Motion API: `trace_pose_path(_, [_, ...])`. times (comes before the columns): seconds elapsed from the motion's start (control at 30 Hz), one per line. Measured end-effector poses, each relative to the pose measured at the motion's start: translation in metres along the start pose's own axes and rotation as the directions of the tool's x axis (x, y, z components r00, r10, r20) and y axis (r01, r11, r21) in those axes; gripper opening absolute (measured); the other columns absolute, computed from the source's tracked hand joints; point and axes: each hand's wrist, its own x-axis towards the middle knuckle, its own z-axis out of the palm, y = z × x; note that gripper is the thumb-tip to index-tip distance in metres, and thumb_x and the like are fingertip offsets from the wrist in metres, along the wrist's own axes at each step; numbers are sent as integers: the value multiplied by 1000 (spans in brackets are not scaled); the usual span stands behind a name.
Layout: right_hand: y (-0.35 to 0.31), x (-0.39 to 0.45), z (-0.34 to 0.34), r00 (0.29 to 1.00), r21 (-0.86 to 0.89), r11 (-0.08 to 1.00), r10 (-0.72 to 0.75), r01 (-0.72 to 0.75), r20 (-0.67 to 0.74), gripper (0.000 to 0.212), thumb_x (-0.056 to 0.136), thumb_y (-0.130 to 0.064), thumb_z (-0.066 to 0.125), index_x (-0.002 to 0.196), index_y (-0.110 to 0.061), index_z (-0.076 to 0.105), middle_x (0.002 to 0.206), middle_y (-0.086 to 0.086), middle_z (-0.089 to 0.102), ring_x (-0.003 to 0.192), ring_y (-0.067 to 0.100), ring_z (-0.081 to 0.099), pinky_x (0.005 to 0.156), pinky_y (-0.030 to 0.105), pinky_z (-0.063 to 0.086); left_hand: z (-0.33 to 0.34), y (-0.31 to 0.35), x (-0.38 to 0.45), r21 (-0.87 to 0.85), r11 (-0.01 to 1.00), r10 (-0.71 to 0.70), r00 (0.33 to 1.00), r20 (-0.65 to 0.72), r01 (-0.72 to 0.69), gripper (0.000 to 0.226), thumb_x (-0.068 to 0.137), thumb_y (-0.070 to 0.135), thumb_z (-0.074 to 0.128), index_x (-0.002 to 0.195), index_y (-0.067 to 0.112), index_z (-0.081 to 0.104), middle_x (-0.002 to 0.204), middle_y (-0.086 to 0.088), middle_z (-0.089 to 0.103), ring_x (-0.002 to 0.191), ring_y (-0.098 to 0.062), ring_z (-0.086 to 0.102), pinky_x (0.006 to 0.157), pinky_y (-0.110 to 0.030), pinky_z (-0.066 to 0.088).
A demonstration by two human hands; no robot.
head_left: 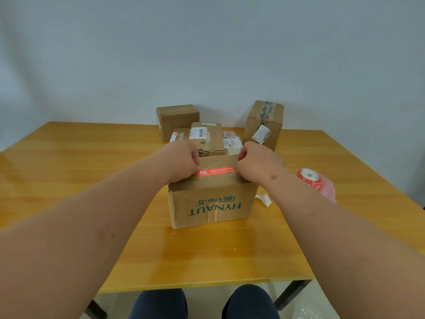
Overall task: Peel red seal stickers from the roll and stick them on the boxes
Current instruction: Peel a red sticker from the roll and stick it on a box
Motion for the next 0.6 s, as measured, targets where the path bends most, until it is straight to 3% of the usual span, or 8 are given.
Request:
trace_pose_path(0.07, [0, -1, 1, 1000, 92, 996, 8, -9, 7, 18, 81, -15, 46, 95, -26, 53, 83, -9, 51, 90, 19, 51, 92, 45, 45, 1, -3, -2, -28, 1000, 7, 1000, -20, -7, 12, 90, 13, 59, 82, 21, 62, 86, 4, 59, 89, -18, 58, 81, -36, 54])
trace_pose_path(0.13, [-2, -3, 3, 999, 173, 985, 18, -22, 27, 11, 79, -30, 54, 89, -27, 50, 86, -7, 54, 92, 20, 53, 92, 47, 45, 3, -4, -3, -33, 999, 8, 999, -34, -9, 5, 90, 22, 60, 86, 20, 62, 88, 2, 62, 90, -19, 60, 86, -41, 54])
trace_pose_path(0.23, [-6, -6, 6, 997, 91, 994, 56, -61, 59, 52, 64, -67, 64, 95, -30, 46, 97, -7, 56, 97, 20, 53, 90, 45, 41, 6, -1, -5, -24, 1000, -17, 1000, -24, 16, 32, 79, 51, 71, 82, 22, 58, 86, 2, 64, 86, -18, 59, 86, -42, 51])
trace_pose_path(0.3, [-8, -8, 6, 995, 31, 996, 86, -88, 58, 67, 59, -73, 64, 105, -29, 44, 104, -6, 55, 102, 21, 52, 88, 44, 37, 7, 2, -7, -14, 1000, -28, 999, -27, 27, 38, 74, 55, 74, 81, 22, 56, 85, 2, 63, 83, -16, 57, 85, -42, 50])
trace_pose_path(0.43, [-7, -7, 4, 992, 49, 993, 102, -106, 76, 57, 64, -57, 67, 108, -28, 45, 105, -4, 55, 102, 22, 53, 91, 45, 38, 6, 1, -7, -85, 995, -48, 999, -21, 46, 32, 74, 40, 79, 87, 20, 58, 89, 0, 63, 86, -18, 58, 86, -42, 50])
trace_pose_path(0.6, [3, -6, -1, 988, 314, 945, 50, -94, 143, 27, 77, -22, 66, 99, -24, 51, 94, -3, 55, 88, 15, 52, 90, 42, 46, 5, -8, -4, -256, 966, -37, 999, 13, 39, 18, 81, 10, 72, 90, 17, 58, 81, -3, 56, 79, -20, 53, 71, -34, 47])
